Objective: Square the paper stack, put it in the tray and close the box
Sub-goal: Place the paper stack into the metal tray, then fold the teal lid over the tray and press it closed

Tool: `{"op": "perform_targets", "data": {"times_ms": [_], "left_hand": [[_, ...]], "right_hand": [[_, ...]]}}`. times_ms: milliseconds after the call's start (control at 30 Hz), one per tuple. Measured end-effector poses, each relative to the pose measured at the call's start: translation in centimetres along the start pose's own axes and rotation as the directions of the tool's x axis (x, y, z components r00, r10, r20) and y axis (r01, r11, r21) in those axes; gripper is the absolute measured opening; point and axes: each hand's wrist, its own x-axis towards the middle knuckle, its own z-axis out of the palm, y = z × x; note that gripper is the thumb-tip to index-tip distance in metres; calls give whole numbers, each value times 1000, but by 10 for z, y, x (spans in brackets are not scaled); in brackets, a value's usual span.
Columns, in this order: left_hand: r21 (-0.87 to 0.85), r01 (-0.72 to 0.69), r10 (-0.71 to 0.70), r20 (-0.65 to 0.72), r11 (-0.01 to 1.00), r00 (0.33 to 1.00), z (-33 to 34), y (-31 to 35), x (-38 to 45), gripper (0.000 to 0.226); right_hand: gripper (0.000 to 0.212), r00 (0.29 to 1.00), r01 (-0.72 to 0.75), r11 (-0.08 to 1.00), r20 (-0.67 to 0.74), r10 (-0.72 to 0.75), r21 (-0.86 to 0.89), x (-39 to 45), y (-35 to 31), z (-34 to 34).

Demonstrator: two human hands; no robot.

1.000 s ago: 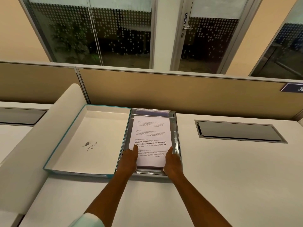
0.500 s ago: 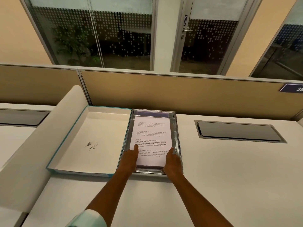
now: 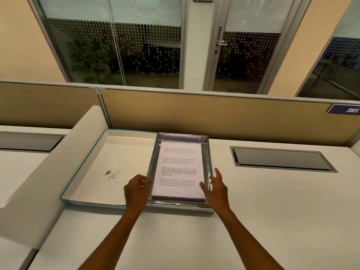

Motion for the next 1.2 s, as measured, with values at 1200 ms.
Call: {"op": "perform_targets", "data": {"times_ms": [1200], "left_hand": [[-858,500,-614,332,118,716,-41,-54,-18,55]], "right_hand": [[18,994,-104,995,21,104,-3,-18,60,-11]]}}
